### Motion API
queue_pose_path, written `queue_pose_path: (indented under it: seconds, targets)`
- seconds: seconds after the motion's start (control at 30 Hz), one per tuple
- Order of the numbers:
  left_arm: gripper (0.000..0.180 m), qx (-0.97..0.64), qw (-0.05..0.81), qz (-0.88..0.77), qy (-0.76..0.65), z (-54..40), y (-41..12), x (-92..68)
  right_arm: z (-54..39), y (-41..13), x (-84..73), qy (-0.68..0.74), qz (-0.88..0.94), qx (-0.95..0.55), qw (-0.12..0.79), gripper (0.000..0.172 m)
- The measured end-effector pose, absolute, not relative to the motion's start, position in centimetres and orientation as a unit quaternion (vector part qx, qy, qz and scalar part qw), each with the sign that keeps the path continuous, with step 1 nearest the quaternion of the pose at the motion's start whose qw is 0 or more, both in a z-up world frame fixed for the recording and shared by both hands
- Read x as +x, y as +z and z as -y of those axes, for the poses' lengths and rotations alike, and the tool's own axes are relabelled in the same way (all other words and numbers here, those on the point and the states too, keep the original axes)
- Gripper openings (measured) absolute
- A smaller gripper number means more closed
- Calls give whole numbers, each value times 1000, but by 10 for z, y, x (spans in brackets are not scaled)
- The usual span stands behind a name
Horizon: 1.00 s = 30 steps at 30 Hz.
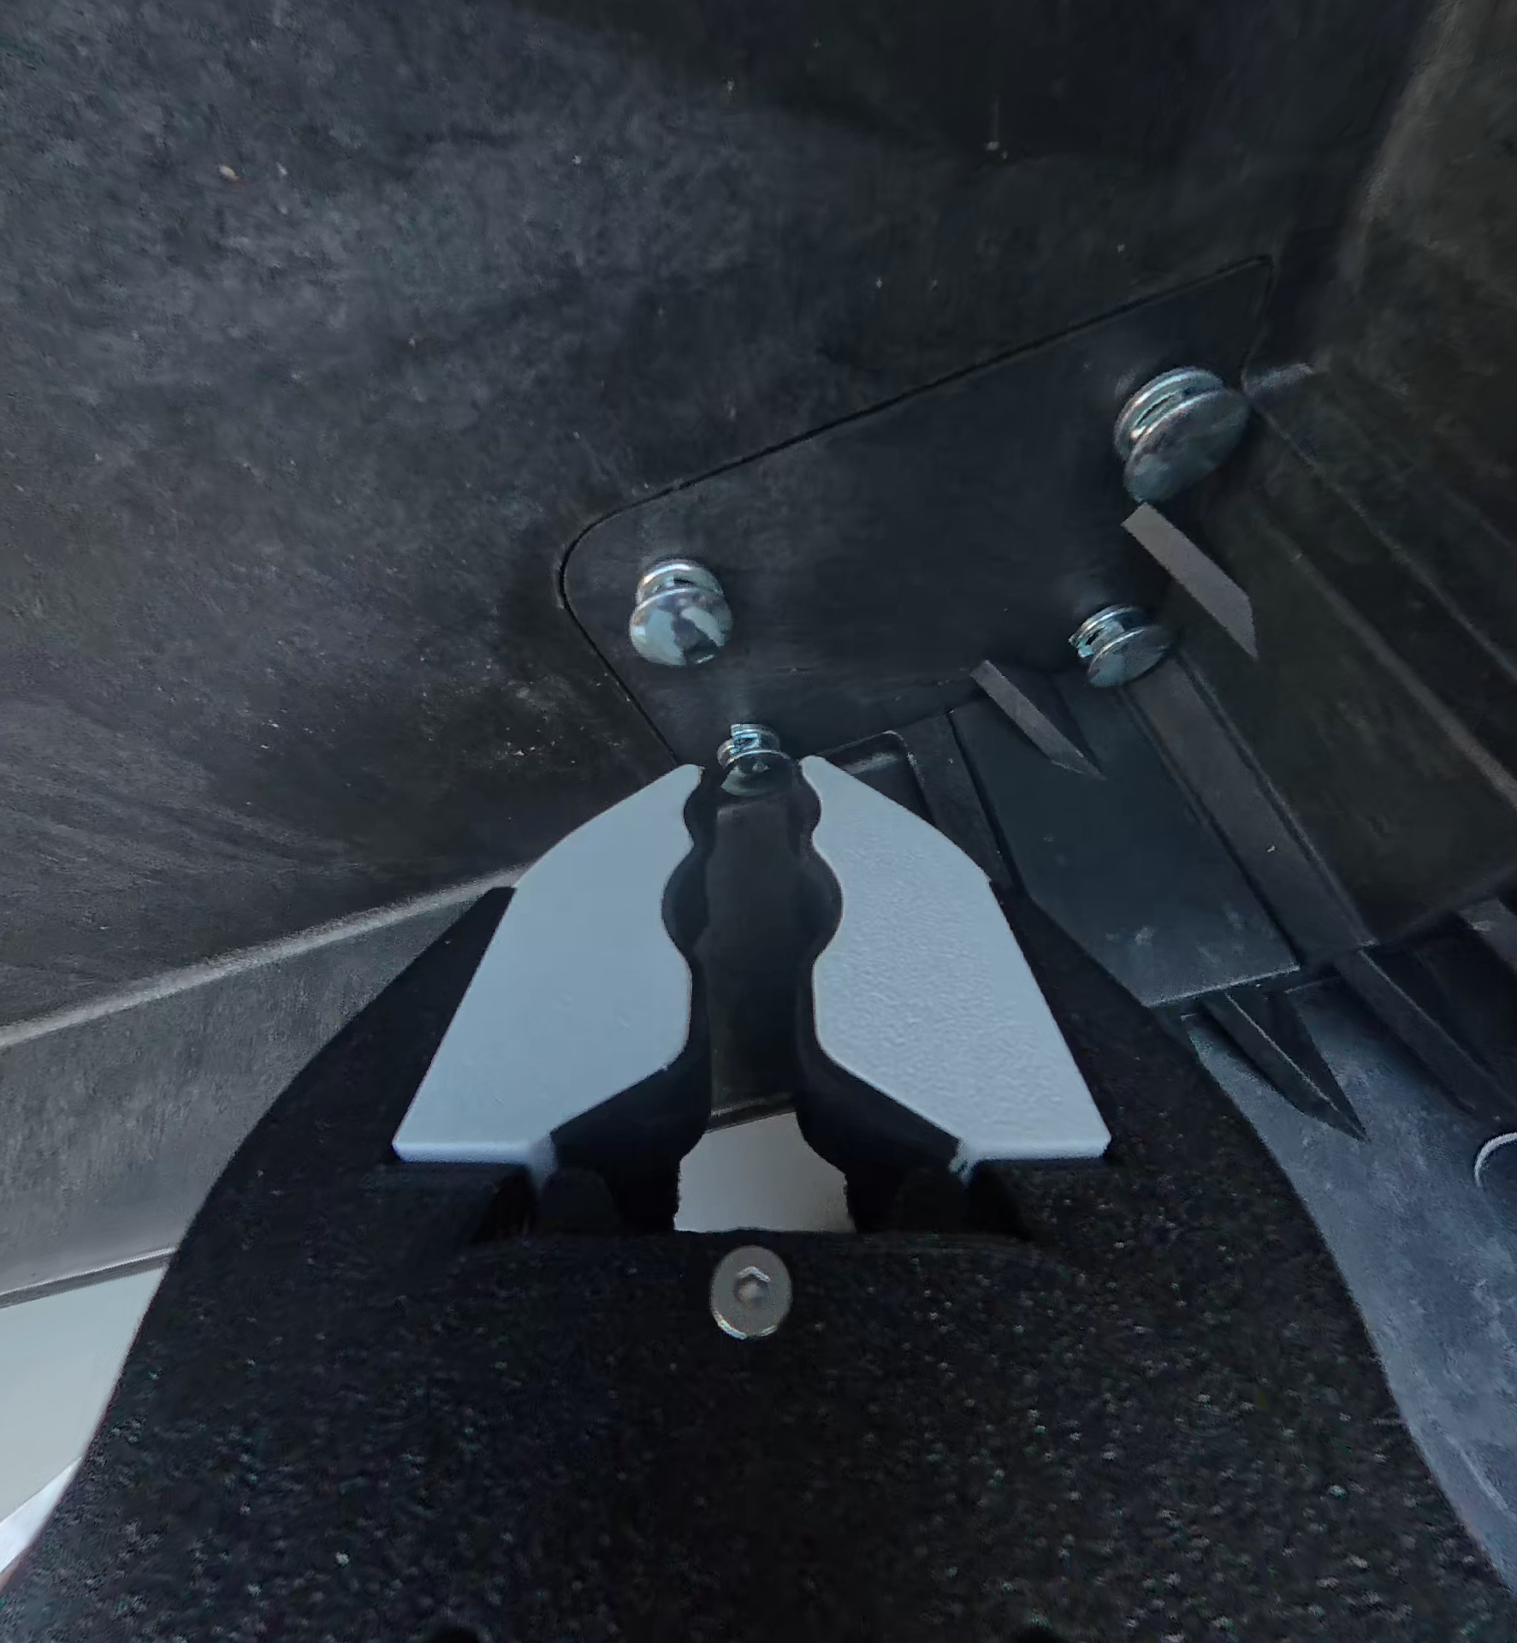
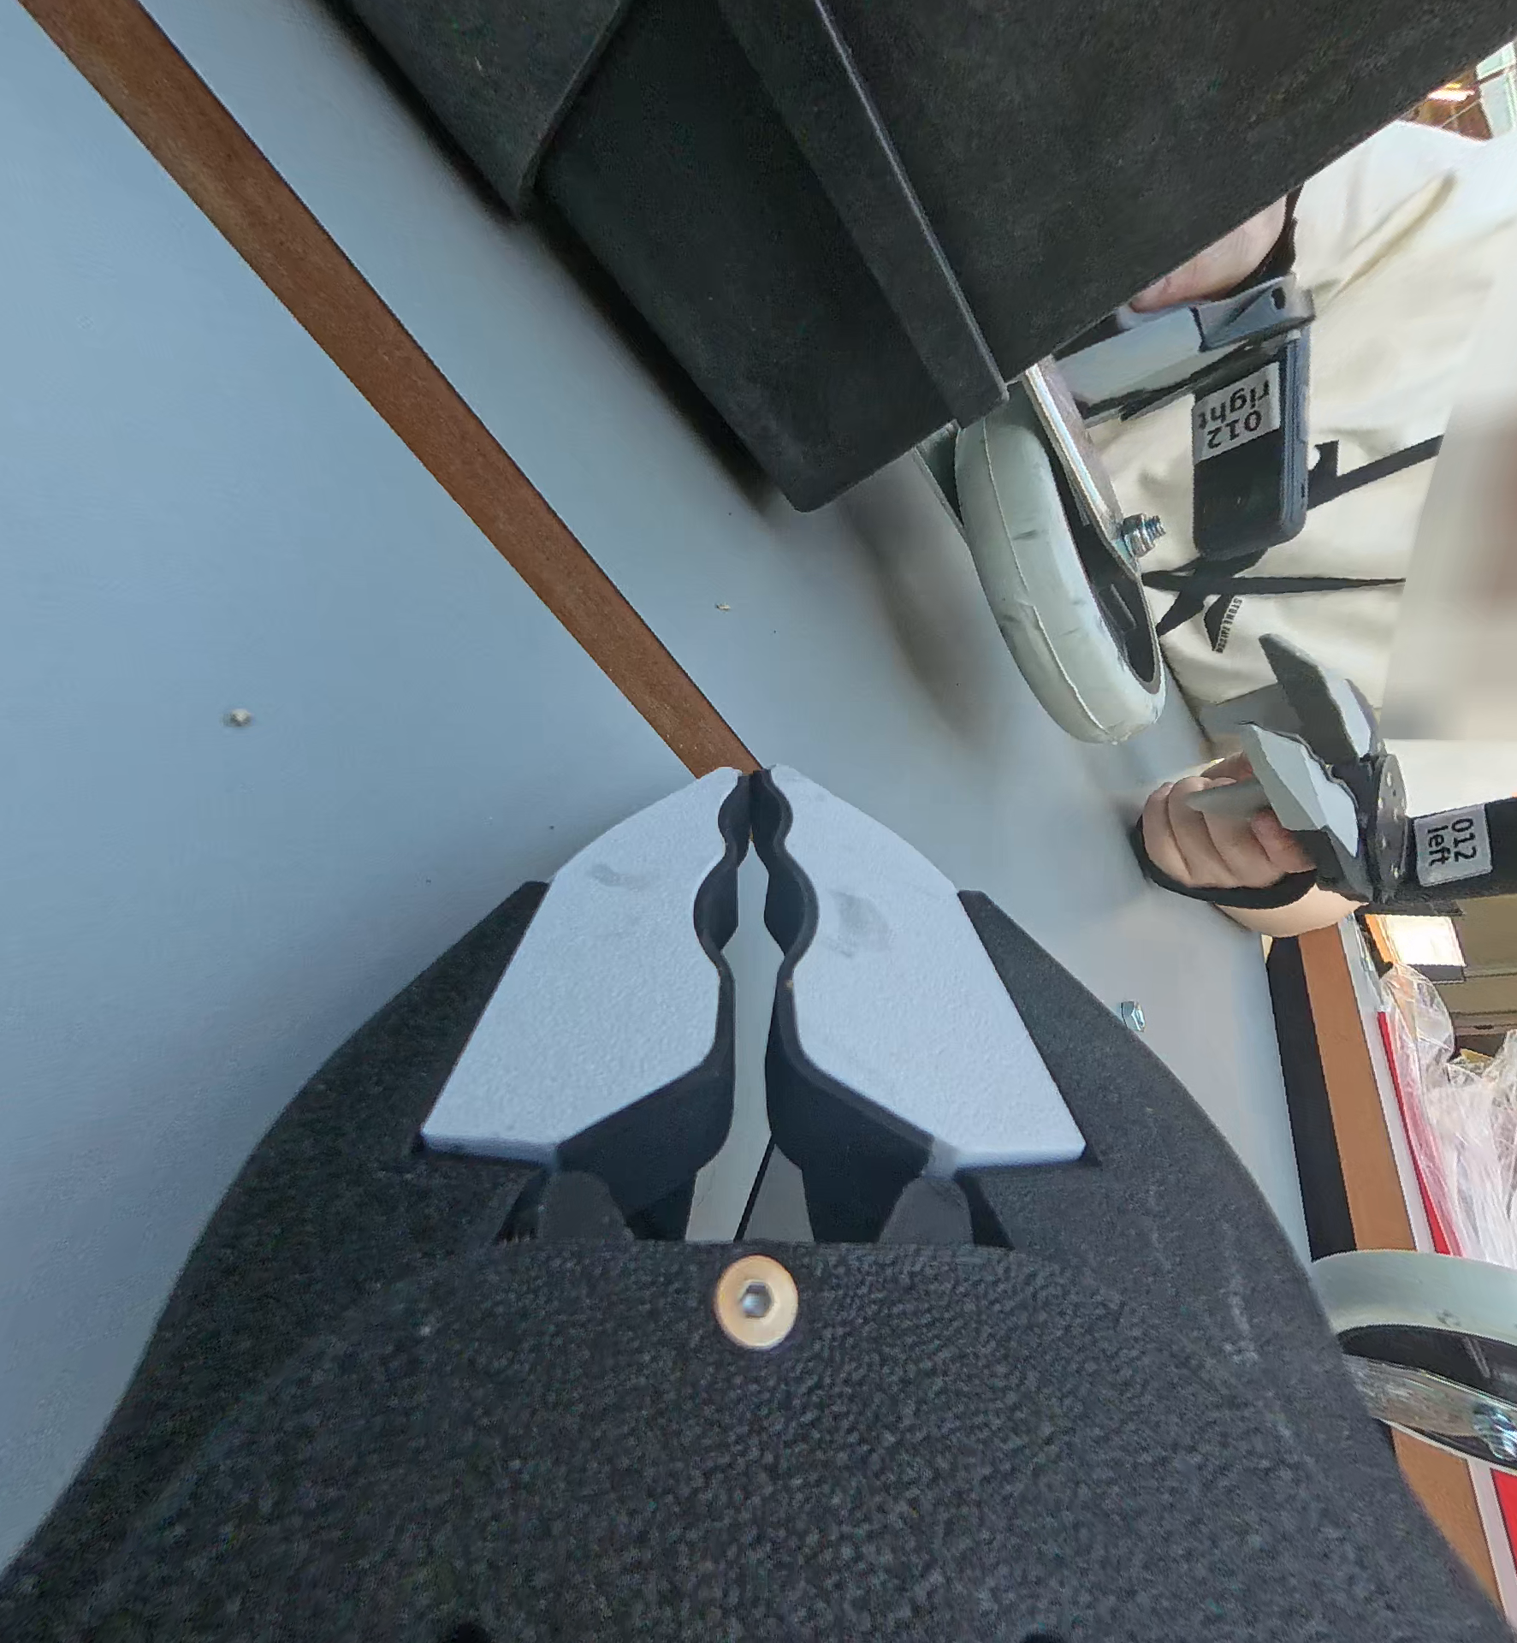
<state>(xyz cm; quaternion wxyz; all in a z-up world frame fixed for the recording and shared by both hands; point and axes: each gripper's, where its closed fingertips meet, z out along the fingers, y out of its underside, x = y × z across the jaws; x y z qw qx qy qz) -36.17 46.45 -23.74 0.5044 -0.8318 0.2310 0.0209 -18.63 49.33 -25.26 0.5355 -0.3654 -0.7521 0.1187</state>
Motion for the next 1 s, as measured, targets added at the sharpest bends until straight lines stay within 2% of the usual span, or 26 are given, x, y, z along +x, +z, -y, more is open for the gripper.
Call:
queue_pose_path:
  seconds: [0.27,0.7,1.0]
  targets:
    - [20,-851,484,-202,11,-466,-241,-360,-493,-253,-187,119,752,-365,536,0]
    - [18,-879,459,-129,8,-464,-246,-363,-493,-253,-187,119,752,-365,536,0]
    - [16,-889,429,-154,32,-462,-247,-365,-493,-253,-188,118,752,-367,535,0]
